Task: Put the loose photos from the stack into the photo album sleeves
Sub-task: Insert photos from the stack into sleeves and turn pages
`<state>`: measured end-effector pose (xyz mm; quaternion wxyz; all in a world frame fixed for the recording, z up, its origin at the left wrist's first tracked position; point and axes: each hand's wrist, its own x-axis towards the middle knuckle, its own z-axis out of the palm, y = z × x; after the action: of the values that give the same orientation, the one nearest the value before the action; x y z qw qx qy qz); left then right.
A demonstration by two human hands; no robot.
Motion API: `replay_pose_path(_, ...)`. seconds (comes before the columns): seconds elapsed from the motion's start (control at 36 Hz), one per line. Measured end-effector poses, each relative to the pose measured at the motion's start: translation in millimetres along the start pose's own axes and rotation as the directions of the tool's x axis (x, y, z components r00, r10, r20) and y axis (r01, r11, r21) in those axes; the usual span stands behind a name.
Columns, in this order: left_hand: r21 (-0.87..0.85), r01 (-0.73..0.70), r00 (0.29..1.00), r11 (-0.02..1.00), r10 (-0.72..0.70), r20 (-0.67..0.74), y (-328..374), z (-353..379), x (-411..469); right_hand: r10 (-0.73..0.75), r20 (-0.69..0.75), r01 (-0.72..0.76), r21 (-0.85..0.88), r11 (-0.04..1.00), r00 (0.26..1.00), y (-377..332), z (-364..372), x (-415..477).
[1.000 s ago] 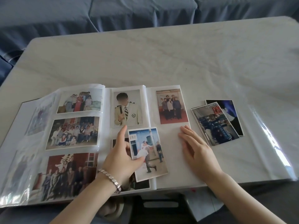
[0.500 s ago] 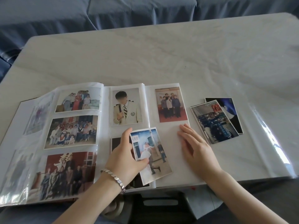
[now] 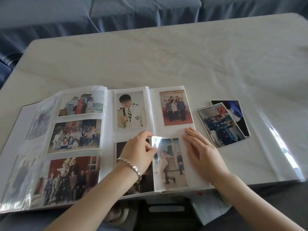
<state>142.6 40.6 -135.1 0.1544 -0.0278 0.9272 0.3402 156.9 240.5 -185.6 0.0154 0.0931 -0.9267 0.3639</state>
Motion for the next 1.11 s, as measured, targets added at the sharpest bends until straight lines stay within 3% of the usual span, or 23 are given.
replay_pose_path(0.28,-0.005,0.097,0.995,0.995,-0.097,0.003,9.6,6.4,4.6,-0.028,0.149,0.053,-0.162,0.985,0.988,12.0,-30.4,32.2)
replay_pose_path(0.44,-0.030,0.223,0.955,0.974,-0.212,0.208,6.5,-3.9,0.0,-0.011,0.278,0.074,-0.219,0.973,0.960,18.9,-39.2,58.7)
replay_pose_path(0.56,-0.102,0.289,0.935,0.952,-0.257,0.244,7.4,-5.1,-2.1,-0.035,0.275,0.104,-0.238,0.966,0.961,20.5,-39.3,61.5)
replay_pose_path(0.83,-0.185,0.278,0.956,0.943,-0.253,0.150,10.4,4.0,-6.1,-0.085,0.237,0.130,-0.182,0.975,0.968,25.0,-33.9,55.5)
replay_pose_path(1.03,-0.104,0.178,0.977,0.978,-0.163,0.141,19.2,18.7,-7.6,-0.096,0.238,0.139,-0.170,0.976,0.966,25.1,-34.4,55.2)
replay_pose_path(1.11,-0.134,0.200,0.974,0.971,-0.181,0.138,17.4,19.5,-6.9,-0.096,0.233,0.136,-0.163,0.977,0.968,26.0,-34.0,54.7)
